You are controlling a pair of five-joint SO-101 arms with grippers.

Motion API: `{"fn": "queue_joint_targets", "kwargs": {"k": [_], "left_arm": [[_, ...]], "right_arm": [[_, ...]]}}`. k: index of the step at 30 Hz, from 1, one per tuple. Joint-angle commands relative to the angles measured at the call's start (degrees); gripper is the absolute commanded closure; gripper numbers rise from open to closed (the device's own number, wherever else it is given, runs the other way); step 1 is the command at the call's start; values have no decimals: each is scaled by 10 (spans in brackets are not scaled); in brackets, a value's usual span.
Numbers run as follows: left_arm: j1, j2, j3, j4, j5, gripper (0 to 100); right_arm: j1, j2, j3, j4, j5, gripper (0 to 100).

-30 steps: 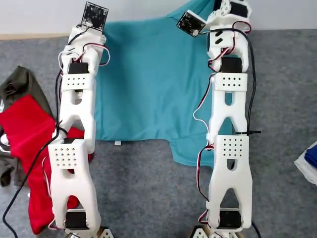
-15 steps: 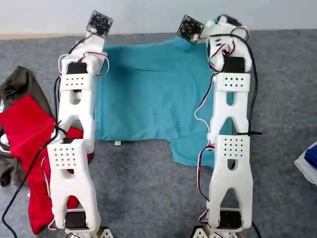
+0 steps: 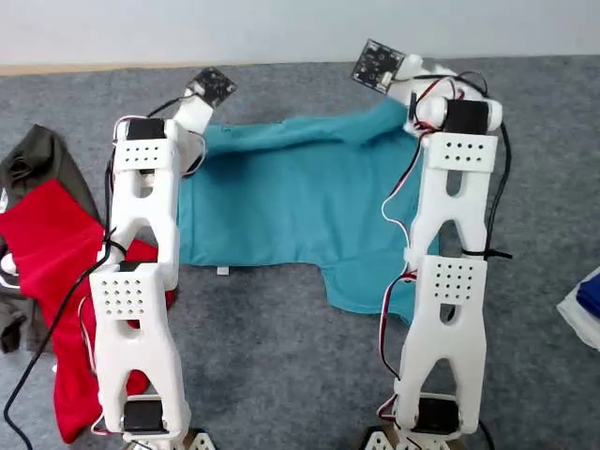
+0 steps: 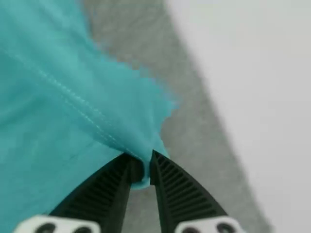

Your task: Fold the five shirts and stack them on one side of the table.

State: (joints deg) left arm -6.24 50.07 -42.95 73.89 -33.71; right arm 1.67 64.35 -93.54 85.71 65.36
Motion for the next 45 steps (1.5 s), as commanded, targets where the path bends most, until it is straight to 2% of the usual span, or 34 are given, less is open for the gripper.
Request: {"fn": "queue_joint_targets", "kwargs": {"k": [1, 6, 12, 16, 20, 26, 35, 45], "left_arm": [[-9, -16, -32, 57, -11, 997], [-17, -14, -71, 136, -27, 997], [-18, -14, -129, 226, -71, 997], [-19, -13, -151, 265, -95, 997], [-24, -15, -147, 266, -96, 997], [-28, -15, -138, 267, -102, 997], [-30, -19, -45, 268, -136, 997], [-15, -111, 113, 266, -188, 997]], "right_arm": [[9, -67, -30, 82, -12, 987], [9, -95, -30, 175, -44, 987], [6, -134, -14, 175, -62, 987], [1, -211, 105, 175, -62, 987], [0, -315, 269, 172, -64, 987], [4, -418, 433, 171, -80, 987], [21, -522, 611, 172, -80, 987], [27, -582, 756, 171, -80, 987]]}}
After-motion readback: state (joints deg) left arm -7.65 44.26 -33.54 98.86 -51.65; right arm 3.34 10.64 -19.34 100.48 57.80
